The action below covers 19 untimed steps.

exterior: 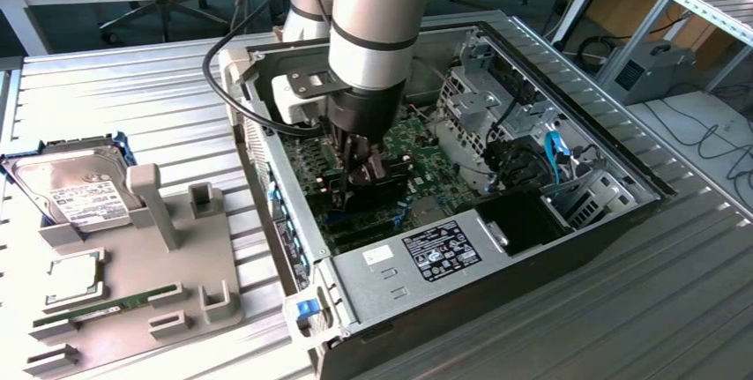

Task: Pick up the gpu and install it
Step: 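Press down on the gpu until it lock into place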

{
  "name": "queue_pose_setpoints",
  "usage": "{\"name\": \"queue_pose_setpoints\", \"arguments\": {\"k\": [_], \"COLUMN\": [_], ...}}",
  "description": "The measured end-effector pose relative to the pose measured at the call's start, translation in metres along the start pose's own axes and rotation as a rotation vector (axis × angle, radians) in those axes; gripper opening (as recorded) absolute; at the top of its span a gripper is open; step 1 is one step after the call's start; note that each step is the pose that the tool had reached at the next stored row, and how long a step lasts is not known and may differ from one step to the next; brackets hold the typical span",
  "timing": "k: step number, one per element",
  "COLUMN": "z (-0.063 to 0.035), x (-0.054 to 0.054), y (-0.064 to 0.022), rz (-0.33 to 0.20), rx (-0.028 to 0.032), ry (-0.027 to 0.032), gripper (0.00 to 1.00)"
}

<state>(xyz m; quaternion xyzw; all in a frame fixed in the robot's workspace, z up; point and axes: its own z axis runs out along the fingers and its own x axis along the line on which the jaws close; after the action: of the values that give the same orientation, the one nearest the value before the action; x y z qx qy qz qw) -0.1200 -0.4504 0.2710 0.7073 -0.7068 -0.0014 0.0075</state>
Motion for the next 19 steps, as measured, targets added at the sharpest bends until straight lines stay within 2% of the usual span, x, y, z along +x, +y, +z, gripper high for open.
{"name": "queue_pose_setpoints", "arguments": {"k": [10,15,17,19], "z": [-0.0008,-0.0076,-0.0078,-0.0081], "x": [0.0,0.0,0.0,0.0], "y": [-0.0002,-0.0026,-0.0075,-0.0187], "rz": [0.0,0.0,0.0,0.0], "rx": [0.0005,0.0003,-0.0013,-0.006], "ry": [-0.0004,0.0,0.0002,0.0001], "gripper": [0.11,0.11,0.11,0.11]}}
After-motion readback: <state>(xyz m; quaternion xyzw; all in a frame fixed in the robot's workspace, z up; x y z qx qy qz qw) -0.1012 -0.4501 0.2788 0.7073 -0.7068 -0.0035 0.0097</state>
